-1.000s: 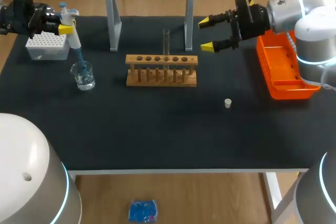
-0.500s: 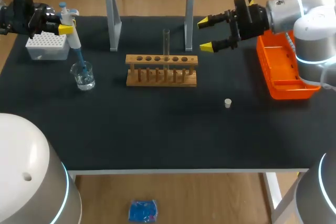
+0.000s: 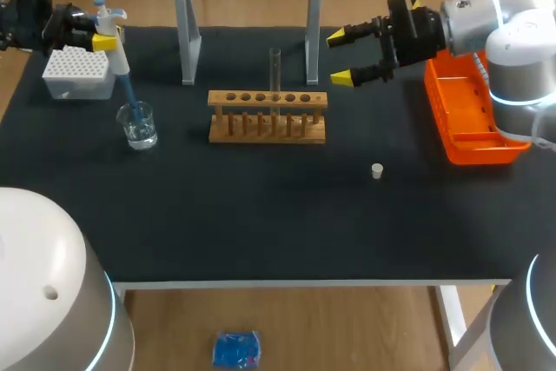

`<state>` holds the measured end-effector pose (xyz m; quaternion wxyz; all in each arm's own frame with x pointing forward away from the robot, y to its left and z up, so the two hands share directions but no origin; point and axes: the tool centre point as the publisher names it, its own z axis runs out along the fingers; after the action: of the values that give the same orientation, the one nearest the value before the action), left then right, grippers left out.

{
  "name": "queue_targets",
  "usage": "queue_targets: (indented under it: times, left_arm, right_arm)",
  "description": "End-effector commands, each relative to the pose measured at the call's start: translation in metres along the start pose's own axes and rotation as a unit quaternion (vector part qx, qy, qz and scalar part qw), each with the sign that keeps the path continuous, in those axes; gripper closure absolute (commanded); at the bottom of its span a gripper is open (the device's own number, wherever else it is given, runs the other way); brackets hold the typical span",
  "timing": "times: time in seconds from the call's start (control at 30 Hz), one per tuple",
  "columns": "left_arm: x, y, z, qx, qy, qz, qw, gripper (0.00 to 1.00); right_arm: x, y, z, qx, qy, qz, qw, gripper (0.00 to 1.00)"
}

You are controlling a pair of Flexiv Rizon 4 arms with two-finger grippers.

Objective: Invert the test tube, pick up the pipette, mount the tip to pipette, aspirate from beaker and dispense into the tube, eject the tip, return the pipette, and cap with the stopper.

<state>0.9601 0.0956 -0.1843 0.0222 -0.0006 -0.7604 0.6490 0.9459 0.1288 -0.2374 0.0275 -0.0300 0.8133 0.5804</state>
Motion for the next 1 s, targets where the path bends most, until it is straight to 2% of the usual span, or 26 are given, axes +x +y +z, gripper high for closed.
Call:
queue_targets:
  times: [0.03, 0.3, 0.5, 0.83, 1.0]
  left_arm:
    - [0.008, -0.019, -0.002, -0.019, -0.010, 0.001, 1.000, 1.00]
    - [0.010, -0.039, -0.002, -0.025, -0.014, 0.007, 1.000, 1.00]
    - [0.009, -0.065, 0.010, -0.026, -0.011, -0.005, 1.000, 1.00]
    - [0.007, -0.133, 0.044, -0.039, 0.017, -0.007, 0.999, 1.00]
    - [0.003, -0.168, 0.065, -0.032, 0.036, 0.001, 0.999, 1.00]
  right_arm:
    - [0.000, 0.000, 0.000, 0.000, 0.000, 0.000, 1.000, 0.00]
    - [0.000, 0.000, 0.000, 0.000, 0.000, 0.000, 1.000, 0.00]
    - [0.000, 0.000, 0.000, 0.000, 0.000, 0.000, 1.000, 0.00]
    - [0.000, 0.000, 0.000, 0.000, 0.000, 0.000, 1.000, 0.00]
    - [0.000, 0.000, 0.000, 0.000, 0.000, 0.000, 1.000, 0.00]
